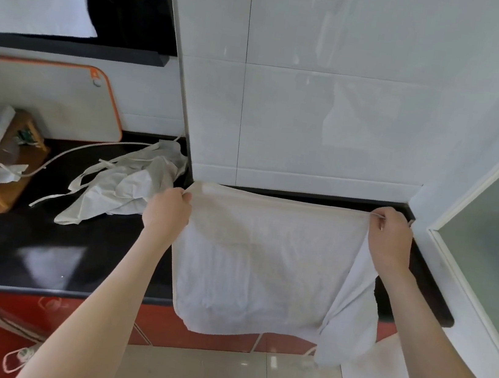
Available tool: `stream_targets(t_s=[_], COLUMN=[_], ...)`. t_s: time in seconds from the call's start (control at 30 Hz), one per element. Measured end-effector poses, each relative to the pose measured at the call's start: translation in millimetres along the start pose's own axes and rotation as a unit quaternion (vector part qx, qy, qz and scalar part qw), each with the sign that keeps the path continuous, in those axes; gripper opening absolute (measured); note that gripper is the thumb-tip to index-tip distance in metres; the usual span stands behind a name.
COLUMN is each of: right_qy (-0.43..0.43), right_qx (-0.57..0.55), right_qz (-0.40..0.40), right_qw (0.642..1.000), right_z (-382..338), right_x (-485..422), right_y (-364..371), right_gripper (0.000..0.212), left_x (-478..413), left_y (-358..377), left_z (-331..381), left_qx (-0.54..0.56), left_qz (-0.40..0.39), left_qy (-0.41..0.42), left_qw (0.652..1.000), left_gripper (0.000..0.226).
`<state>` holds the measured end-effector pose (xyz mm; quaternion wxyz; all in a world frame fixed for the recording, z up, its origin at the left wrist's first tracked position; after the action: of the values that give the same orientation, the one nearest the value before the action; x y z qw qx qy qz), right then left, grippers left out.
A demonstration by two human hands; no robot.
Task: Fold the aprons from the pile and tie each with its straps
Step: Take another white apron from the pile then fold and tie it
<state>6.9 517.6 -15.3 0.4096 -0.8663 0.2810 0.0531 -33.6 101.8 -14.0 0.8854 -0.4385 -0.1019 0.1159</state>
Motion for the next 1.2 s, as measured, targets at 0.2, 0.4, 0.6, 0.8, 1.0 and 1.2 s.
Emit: stream_targets(t_s=[0.2, 0.4, 0.6, 0.8, 1.0, 1.2], right_qy=[-0.006, -0.071, -0.120, -0.084, -0.016, -0.001], right_qx=[-0.028, 0.001, 0.090, 0.130, 0.128, 0.136], right_qz=[-0.031, -0.122, -0.258, -0.340, -0.413, -0.373], right_qw=[0.999, 0.990, 0.954, 0.927, 0.902, 0.918], right_z=[3.6, 11.3, 17.3, 20.7, 40.6, 38.1], right_x=[-31.2, -80.0, -100.1, -91.8, -63.0, -60.5], right_y=[33.3, 107.8, 196.3, 272.7, 325.1, 333.0], right_gripper=[0.020, 0.037, 0.058, 0.065, 0.066, 0.056], left_x=[-43.1, -89.5, -128.1, -160.0, -175.0, -171.5], left_y=[33.6, 56.2, 64.0, 82.2, 130.8, 187.7], left_z=[-0.1, -4.2, -33.2, -63.1, -73.0, -49.0], left_qx=[0.393, 0.420, 0.374, 0.307, 0.144, 0.085], left_qz=[-0.052, 0.000, 0.091, 0.117, -0.054, -0.102], left_qy=[-0.171, -0.252, -0.266, -0.234, -0.182, -0.121], left_qw=[0.902, 0.872, 0.884, 0.915, 0.971, 0.984], left_gripper=[0.021, 0.031, 0.034, 0.022, 0.062, 0.114])
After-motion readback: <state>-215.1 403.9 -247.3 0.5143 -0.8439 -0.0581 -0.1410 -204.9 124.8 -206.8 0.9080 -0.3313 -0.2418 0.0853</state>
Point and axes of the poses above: each hand's wrist, its own x-axis away from the middle knuckle, its own y-axis out of the palm, z = x × y, the point moved 5 cm from there along -x, towards the middle knuckle, and after that the axes turned 3 degrees about x, right-handed, at the moved point
